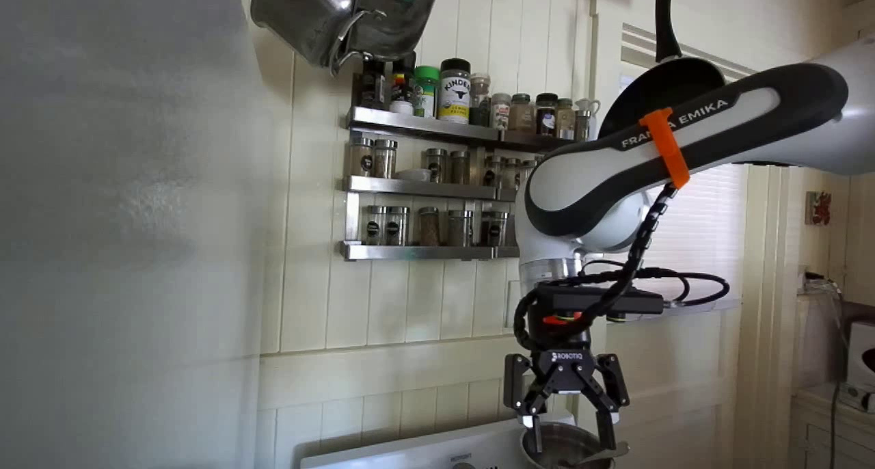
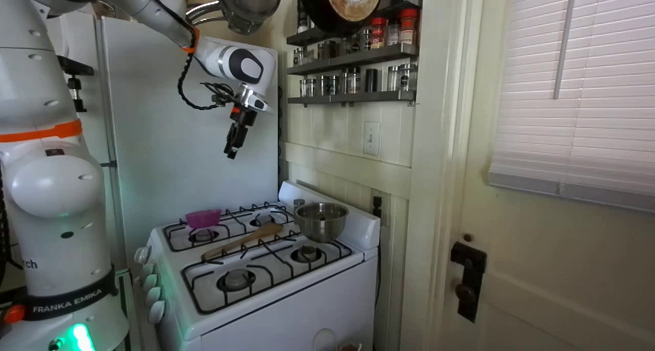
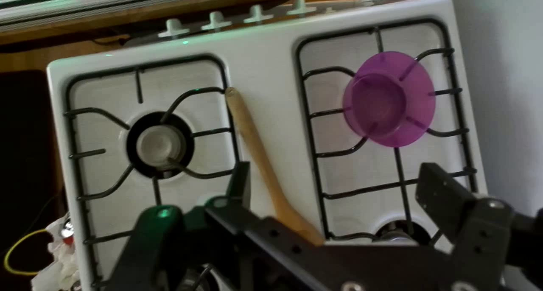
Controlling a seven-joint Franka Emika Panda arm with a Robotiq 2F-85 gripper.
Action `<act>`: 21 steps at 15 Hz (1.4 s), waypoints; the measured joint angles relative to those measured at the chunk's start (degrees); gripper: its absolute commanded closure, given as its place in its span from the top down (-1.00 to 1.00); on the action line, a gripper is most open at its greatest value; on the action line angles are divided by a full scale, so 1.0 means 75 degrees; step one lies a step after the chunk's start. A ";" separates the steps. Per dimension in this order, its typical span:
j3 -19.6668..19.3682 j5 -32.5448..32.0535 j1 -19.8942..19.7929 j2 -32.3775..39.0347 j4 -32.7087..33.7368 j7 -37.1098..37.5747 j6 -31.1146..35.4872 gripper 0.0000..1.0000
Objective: Put the purple bowl and the spice bottle into the metal bowl
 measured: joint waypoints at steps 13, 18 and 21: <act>0.0054 0.0653 0.0274 0.0788 0.0208 0.0027 0.0007 1.00; 0.0070 0.1088 0.0508 0.1812 0.0622 -0.0092 -0.0096 1.00; 0.0072 0.1090 0.0657 0.2484 0.0821 -0.0274 -0.0321 1.00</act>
